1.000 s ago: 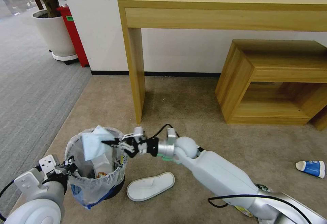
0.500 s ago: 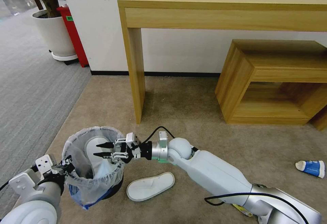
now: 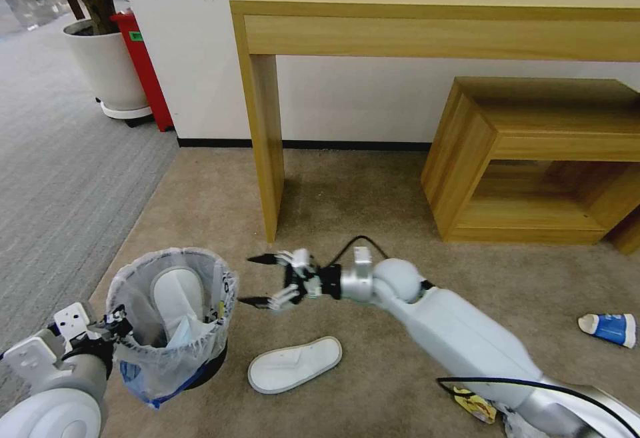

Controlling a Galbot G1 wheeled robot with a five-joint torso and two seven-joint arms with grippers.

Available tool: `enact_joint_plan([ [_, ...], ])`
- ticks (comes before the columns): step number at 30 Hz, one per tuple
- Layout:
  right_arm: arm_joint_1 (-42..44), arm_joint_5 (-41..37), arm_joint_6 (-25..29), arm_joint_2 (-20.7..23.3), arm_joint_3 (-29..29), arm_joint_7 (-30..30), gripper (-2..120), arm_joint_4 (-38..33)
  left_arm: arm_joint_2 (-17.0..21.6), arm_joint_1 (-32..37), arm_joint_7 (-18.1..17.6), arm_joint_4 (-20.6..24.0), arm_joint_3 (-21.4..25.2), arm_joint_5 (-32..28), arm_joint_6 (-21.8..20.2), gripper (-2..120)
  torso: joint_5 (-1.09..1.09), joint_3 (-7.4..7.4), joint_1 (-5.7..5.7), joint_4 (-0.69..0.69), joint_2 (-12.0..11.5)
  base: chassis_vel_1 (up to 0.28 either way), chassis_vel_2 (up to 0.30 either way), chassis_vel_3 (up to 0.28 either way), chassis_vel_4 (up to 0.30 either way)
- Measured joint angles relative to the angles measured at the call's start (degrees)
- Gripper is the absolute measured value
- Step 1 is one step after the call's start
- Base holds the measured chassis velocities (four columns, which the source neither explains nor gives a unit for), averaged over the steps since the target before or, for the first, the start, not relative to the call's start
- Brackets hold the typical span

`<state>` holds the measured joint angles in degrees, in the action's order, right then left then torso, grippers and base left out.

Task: Pick up the trash bin and place the garbage on the floor into it.

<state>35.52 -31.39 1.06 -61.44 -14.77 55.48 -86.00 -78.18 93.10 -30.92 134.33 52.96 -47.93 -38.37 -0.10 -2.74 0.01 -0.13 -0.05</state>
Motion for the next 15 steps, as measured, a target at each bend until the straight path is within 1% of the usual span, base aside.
enact_joint_plan([
  [1,0.0,0.0,0.0,0.0,0.0,0.0,100,0.0,0.0,0.0,0.0,0.0,0.0,0.0,0.0,3,0.0,0.0,0.0,0.0,0.0,0.0,0.0,0.0,0.0],
  [2,0.33,1.85,0.0,0.23,1.07,2.72,100,0.83,0.13,0.03,-0.01,0.0,0.25,-0.02,0.01,3,0.0,0.0,0.0,0.0,0.0,0.0,0.0,0.0,0.0],
  [3,0.41,2.33,0.0,0.27,1.32,3.42,100,1.08,0.18,0.04,-0.02,0.01,0.33,-0.02,0.0,3,-0.01,0.0,0.0,0.0,0.0,0.0,0.0,0.0,0.0],
  [4,0.84,5.09,0.12,0.28,2.41,6.95,100,2.75,0.36,0.15,-0.1,0.18,0.66,-0.04,0.01,3,-0.01,0.0,0.0,0.0,0.0,0.0,0.0,0.0,0.0],
  [5,1.03,6.95,0.38,-0.11,2.73,8.38,100,3.95,0.47,0.2,-0.18,0.4,0.93,-0.09,0.01,3,-0.01,0.0,0.0,0.0,0.0,0.0,0.0,0.0,0.0],
  [6,1.03,6.95,0.38,-0.11,2.73,8.38,100,3.95,0.47,0.2,-0.18,0.4,0.93,-0.09,0.01,3,-0.01,0.0,0.0,0.0,0.0,0.0,0.0,0.0,0.0],
  [7,1.11,8.05,0.66,-0.52,2.8,9.02,100,4.63,0.52,0.2,-0.21,0.49,1.05,-0.13,0.0,3,-0.01,0.0,0.0,0.0,0.0,0.0,0.0,0.0,0.0],
  [8,1.22,10.94,1.49,-1.84,2.78,10.04,100,6.32,0.61,0.23,-0.31,0.81,1.35,-0.27,0.0,3,-0.01,0.0,0.0,0.0,0.0,0.0,0.0,0.0,0.0],
  [9,1.22,10.94,1.49,-1.84,2.78,10.04,100,6.32,0.61,0.23,-0.31,0.81,1.35,-0.27,0.0,3,-0.01,0.0,0.0,0.0,0.0,0.0,0.0,0.0,0.0],
  [12,1.37,17.01,2.41,-5.43,1.59,10.33,100,9.66,0.64,0.41,-0.56,1.4,1.81,-0.58,-0.1,3,-0.01,0.0,0.0,0.01,0.0,0.0,0.0,0.0,0.0],
  [13,1.37,17.01,2.41,-5.43,1.59,10.33,100,9.66,0.64,0.41,-0.56,1.4,1.81,-0.58,-0.1,3,-0.01,0.0,0.0,0.01,0.0,0.0,0.0,0.0,0.0],
  [15,1.16,21.4,2.44,-7.43,0.01,9.72,100,11.39,0.44,0.63,-0.7,1.77,2.06,-0.65,-0.14,3,-0.02,0.0,0.0,0.02,0.0,0.0,0.0,0.0,0.0],
])
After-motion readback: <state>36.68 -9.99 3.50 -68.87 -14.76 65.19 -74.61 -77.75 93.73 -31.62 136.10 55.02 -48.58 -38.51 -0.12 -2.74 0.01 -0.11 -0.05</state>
